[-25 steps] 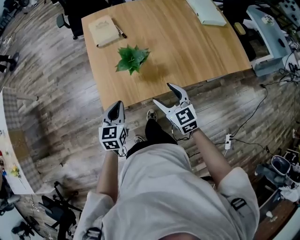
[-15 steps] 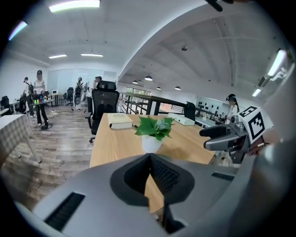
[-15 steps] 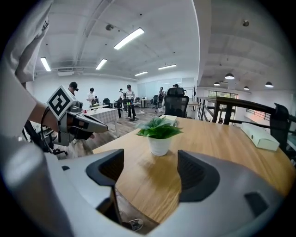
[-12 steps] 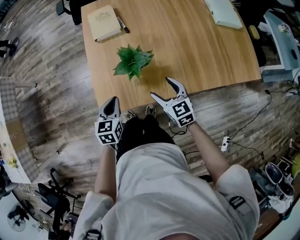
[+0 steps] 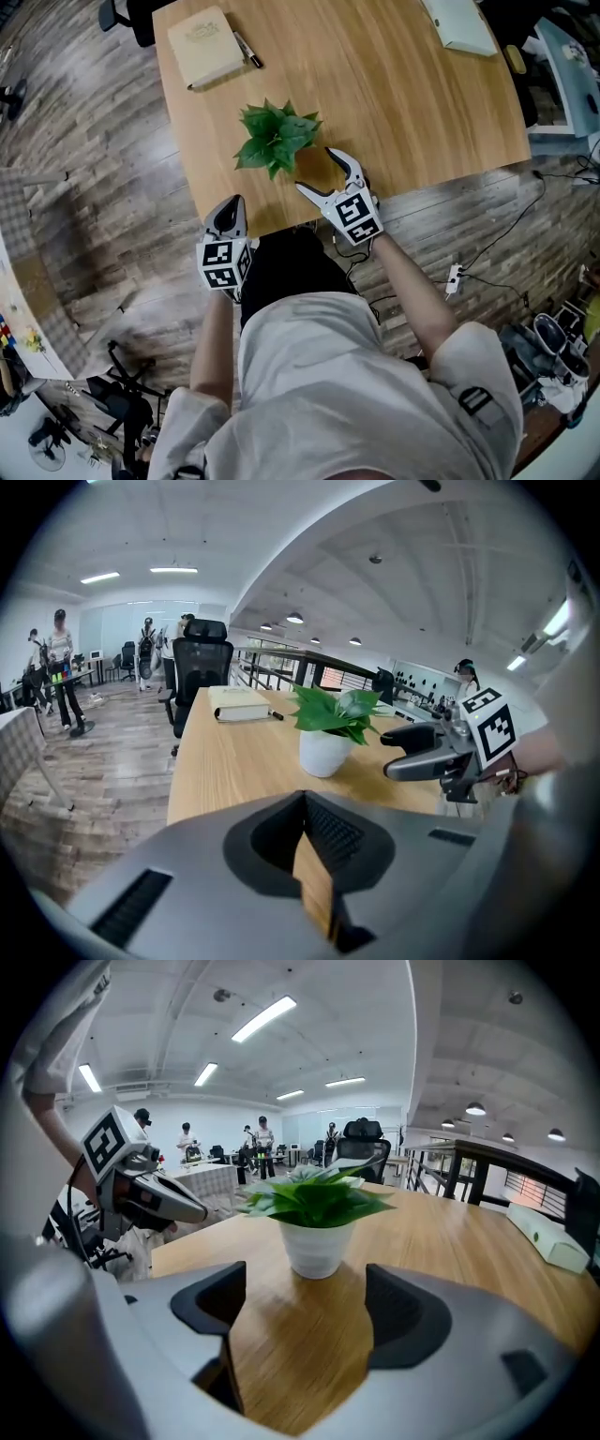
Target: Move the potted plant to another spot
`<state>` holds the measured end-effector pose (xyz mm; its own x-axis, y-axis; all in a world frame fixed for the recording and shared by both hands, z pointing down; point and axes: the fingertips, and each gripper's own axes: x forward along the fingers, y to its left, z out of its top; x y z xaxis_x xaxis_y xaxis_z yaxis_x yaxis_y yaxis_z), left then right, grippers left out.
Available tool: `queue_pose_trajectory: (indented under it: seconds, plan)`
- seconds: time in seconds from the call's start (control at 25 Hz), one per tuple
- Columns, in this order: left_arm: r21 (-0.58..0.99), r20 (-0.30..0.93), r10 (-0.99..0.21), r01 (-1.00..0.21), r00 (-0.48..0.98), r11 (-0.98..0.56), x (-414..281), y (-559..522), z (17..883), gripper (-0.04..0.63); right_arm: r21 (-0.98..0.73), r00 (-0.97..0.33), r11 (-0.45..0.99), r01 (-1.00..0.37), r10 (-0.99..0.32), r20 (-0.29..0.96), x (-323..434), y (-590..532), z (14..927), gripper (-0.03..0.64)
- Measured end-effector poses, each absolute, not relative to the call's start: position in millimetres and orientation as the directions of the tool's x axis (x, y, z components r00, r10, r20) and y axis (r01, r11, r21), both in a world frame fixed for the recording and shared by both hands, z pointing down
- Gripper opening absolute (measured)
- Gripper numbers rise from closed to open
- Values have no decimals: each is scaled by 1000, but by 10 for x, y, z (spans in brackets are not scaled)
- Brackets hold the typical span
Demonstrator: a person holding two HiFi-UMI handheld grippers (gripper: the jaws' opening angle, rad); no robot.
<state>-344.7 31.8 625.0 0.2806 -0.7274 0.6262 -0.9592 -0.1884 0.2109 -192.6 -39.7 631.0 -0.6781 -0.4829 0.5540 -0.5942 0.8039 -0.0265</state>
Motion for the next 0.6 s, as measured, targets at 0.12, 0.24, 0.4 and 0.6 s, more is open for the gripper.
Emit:
queue_pose_trajectory:
  seconds: [0.12, 0.24, 0.4, 0.6]
  plan:
    - [216, 634, -716, -956, 293, -200, -3464, 251, 6314, 12, -21, -678, 811, -584, -474, 562, -2041, -477, 6413, 407]
    - [211, 644, -704, -954, 300, -214, -3480, 205, 6360, 12, -24, -681, 814, -580, -468, 563, -2133, -554, 6468, 411]
    - [218, 652, -695, -953, 304, -213, -3518, 159, 6402, 12, -24, -676, 822, -570, -452, 582, -2199, -606, 6576, 419]
    - [222, 661, -685, -952, 306, -211, -3597, 146, 6434, 12, -36, -681, 820, -571, -449, 578, -2309, -700, 6645, 426]
